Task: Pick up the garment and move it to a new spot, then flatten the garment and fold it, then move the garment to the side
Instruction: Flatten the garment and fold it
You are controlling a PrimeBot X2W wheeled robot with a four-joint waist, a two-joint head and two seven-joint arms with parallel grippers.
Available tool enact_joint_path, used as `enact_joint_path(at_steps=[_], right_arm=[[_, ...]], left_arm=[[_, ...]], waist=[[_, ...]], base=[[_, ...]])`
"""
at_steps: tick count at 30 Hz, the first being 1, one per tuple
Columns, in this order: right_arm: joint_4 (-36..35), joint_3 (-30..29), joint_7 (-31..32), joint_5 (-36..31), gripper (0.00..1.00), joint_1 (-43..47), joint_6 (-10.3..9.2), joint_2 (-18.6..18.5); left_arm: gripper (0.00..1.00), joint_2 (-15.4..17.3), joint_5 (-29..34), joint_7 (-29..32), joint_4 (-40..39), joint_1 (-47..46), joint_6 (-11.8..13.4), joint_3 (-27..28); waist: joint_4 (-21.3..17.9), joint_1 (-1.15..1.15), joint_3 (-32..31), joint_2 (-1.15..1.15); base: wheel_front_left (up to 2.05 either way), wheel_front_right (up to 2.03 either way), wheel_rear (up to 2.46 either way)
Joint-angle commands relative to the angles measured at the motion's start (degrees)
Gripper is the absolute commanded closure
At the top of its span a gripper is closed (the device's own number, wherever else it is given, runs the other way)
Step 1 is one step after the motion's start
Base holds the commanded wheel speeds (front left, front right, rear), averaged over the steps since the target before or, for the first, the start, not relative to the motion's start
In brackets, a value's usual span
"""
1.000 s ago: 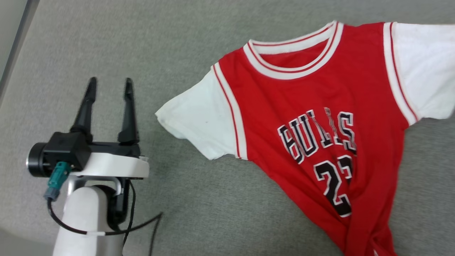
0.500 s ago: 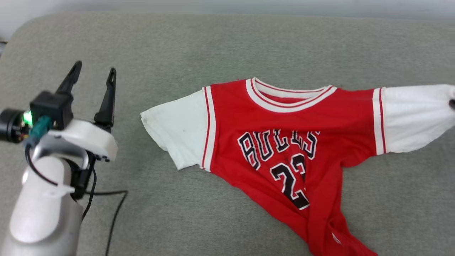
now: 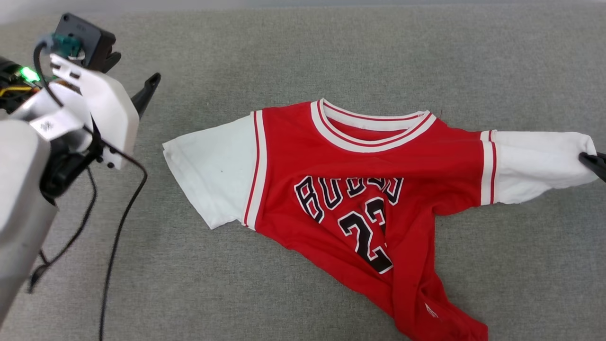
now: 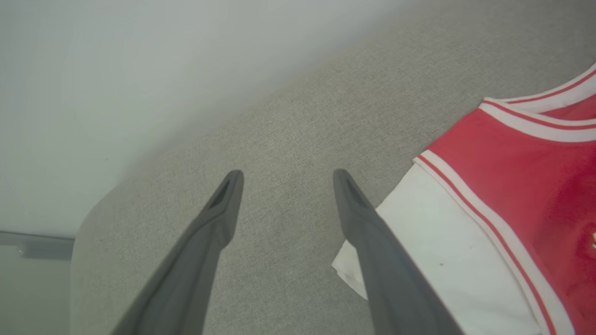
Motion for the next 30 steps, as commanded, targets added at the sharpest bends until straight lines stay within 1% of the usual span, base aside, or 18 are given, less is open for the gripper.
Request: enact_joint_path(at_steps=[1, 2, 3, 5, 8, 12, 15, 18, 20, 21, 22, 24, 25, 26, 30], right_arm=[[-0.33, -0.16, 0.23, -0.21, 1.00, -0.57, -0.05, 0.58], [-0.49, -0.23, 0.24, -0.19, 1.00, -0.73, -0.04, 0.75], [-0.95, -0.31, 0.50, -0.50, 1.00, -1.45, -0.04, 1.08], [-1.35, -0.33, 0.76, -0.71, 1.00, -2.04, -0.04, 1.36], [-1.70, -0.21, 1.14, -0.76, 1.00, -2.63, -0.04, 1.83], [-2.00, -0.02, 1.81, -1.39, 1.00, -3.91, -0.04, 2.10], [-2.16, 0.06, 2.09, -1.69, 1.00, -4.82, -0.04, 2.58], [-2.24, 0.34, 2.29, -2.04, 1.00, -5.53, -0.04, 3.00], [-2.05, 0.60, 2.47, -2.09, 1.00, -5.94, -0.04, 3.30], [-2.06, 0.63, 2.57, -2.19, 1.00, -6.22, -0.04, 3.42], [-2.10, 1.13, 2.77, -2.40, 1.00, -6.76, -0.04, 3.78], [-2.06, 1.23, 2.76, -2.52, 1.00, -6.97, -0.04, 3.79], [-2.01, 1.28, 2.81, -2.56, 1.00, -7.21, -0.04, 3.78], [-1.92, 1.33, 2.85, -2.58, 1.00, -7.48, -0.04, 3.80], [-1.59, 1.73, 2.51, -2.97, 1.00, -8.17, -0.04, 3.83]], left_arm=[[0.00, 0.94, -2.19, 2.68, 0.49, -1.54, -0.01, -1.47], [0.00, 1.09, -4.47, 5.16, 0.78, -2.78, -0.01, -2.77], [0.00, 1.42, -11.37, 12.28, 2.43, -5.81, -0.01, -5.06], [0.00, 2.42, -14.31, 16.63, 3.46, -7.58, -0.01, -6.95], [0.00, 2.98, -18.19, 22.03, 4.97, -9.41, -0.02, -9.52], [0.00, 3.41, -21.34, 26.99, 7.04, -11.04, -0.02, -12.65], [0.00, 3.39, -22.57, 29.48, 8.23, -12.08, -0.02, -15.11], [0.00, 2.90, -23.81, 30.15, 9.46, -11.85, -0.02, -17.25], [0.00, 2.72, -23.45, 31.16, 11.72, -11.13, 0.01, -18.98], [0.00, 2.46, -23.46, 31.59, 12.99, -10.74, 0.10, -19.73], [0.00, 1.36, -24.14, 31.46, 15.00, -9.26, 0.10, -21.81], [0.00, 1.09, -24.19, 31.64, 15.06, -8.84, 0.10, -22.79], [0.65, 0.98, -24.42, 31.71, 15.10, -8.47, 0.09, -23.68], [1.00, 0.90, -24.83, 31.64, 15.15, -8.25, 0.08, -24.41], [1.00, 0.70, -25.71, 29.41, 14.78, -9.06, 0.04, -26.05]], waist=[[-0.44, 0.00, 0.72, 0.00], [-0.55, 0.00, 1.07, 0.00], [-0.95, 0.00, 2.21, 0.00], [-1.29, 0.00, 3.18, 0.00], [-1.72, 0.00, 4.64, 0.00], [-2.02, 0.00, 6.44, 0.00], [-2.18, 0.00, 7.51, 0.00], [-2.38, 0.00, 8.35, 0.00], [-2.38, 0.00, 8.66, 0.00], [-2.40, 0.00, 8.85, 0.00], [-2.57, 0.00, 9.27, 0.00], [-2.56, 0.00, 9.35, 0.00], [-2.51, 0.00, 9.41, 0.00], [-2.44, 0.00, 9.41, 0.00], [-1.67, 0.00, 8.58, 0.00]], base=[[0.00, 0.00, 0.00], [0.00, 0.00, 0.00], [0.00, 0.00, 0.00], [0.00, 0.00, 0.00], [0.00, 0.00, 0.00], [0.00, 0.00, 0.00], [0.00, 0.00, 0.00], [0.00, 0.00, 0.00], [0.00, 0.00, 0.00], [0.00, 0.00, 0.00], [0.00, 0.00, 0.00], [0.00, 0.00, 0.00], [0.00, 0.00, 0.00], [0.00, 0.00, 0.00], [0.00, 0.00, 0.00]])
